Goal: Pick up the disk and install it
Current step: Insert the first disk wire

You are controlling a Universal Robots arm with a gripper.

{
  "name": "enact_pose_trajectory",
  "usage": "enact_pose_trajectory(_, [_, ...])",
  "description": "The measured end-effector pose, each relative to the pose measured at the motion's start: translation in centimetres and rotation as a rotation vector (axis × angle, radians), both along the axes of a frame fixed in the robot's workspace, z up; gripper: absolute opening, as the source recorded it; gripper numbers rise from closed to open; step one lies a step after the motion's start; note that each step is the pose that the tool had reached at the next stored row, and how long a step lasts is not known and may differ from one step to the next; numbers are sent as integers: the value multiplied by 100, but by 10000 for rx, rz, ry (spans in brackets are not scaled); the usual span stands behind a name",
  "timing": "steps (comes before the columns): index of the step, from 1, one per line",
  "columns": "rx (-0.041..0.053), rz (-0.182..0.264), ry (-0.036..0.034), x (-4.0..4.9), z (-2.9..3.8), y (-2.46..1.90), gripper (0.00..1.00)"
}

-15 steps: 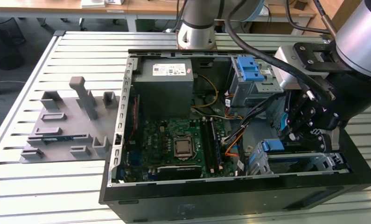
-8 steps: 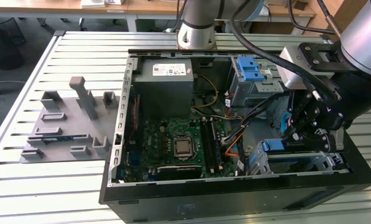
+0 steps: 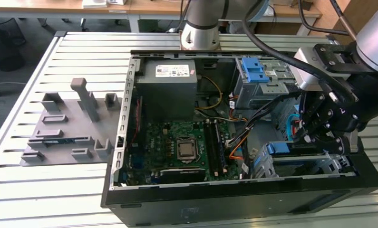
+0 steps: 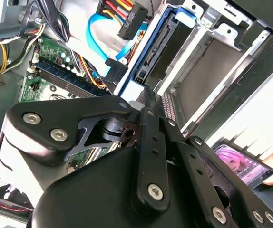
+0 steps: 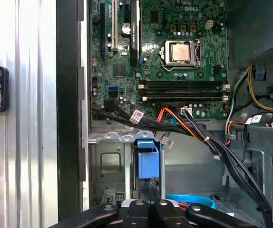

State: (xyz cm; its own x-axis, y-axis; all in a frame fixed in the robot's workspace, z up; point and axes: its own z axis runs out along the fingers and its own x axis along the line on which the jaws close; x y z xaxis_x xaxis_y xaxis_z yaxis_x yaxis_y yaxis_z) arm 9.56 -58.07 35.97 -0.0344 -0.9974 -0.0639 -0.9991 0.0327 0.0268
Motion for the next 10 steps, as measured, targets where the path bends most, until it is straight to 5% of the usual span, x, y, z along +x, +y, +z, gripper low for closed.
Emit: enact_pose_trajectory(10, [0, 1, 0, 10, -2, 0, 11])
